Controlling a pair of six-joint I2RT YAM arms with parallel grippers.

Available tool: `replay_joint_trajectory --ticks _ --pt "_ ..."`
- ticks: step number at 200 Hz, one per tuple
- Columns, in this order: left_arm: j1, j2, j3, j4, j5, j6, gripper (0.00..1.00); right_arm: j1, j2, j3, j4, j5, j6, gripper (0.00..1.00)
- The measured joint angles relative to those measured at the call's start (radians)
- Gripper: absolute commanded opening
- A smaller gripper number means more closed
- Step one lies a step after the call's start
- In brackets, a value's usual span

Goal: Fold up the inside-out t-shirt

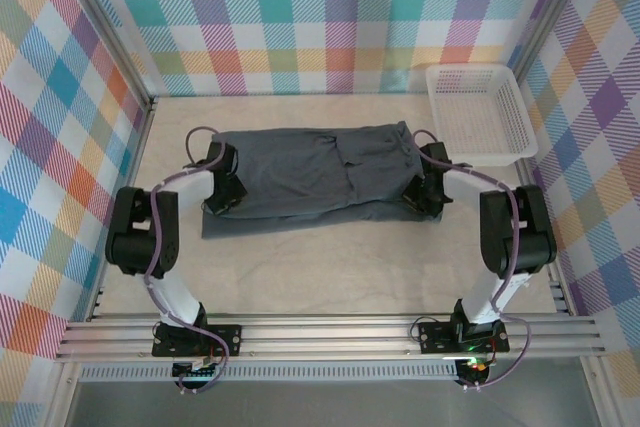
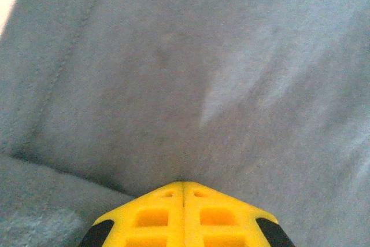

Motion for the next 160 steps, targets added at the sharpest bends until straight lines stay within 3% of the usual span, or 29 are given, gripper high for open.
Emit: replay_joint_trajectory --ticks 38,57,90,103,115,126,160 --pt "0.002 -0.24 -0.252 -0.006 0.064 -0.087 0.0 0.001 -0.22 -0.222 -0.076 -0.05 0.086 0.01" --pt "-0.021 -0.377 -0.348 -0.087 0.079 -0.121 0.0 0.001 -0.351 -0.328 -0.133 -0.08 0.136 0.06" --pt "-0.082 -0.579 -0.395 -0.247 0.087 -0.145 0.0 0.001 -0.589 -0.432 -0.295 -0.108 0.165 0.31" --pt "-0.09 -0.626 -0.38 -0.268 0.09 -0.145 0.17 0.001 -0.636 -0.392 -0.323 -0.117 0.143 0.4" --pt "-0.091 -0.632 -0.349 -0.269 0.09 -0.141 0.32 0.001 -0.632 -0.319 -0.327 -0.124 0.113 0.46" --pt "-0.091 -0.61 -0.306 -0.261 0.084 -0.133 0.38 0.002 -0.589 -0.226 -0.314 -0.119 0.075 0.52" --pt "-0.102 -0.491 -0.167 -0.185 0.089 -0.079 0.45 0.002 -0.303 0.085 -0.257 -0.006 -0.068 0.72"
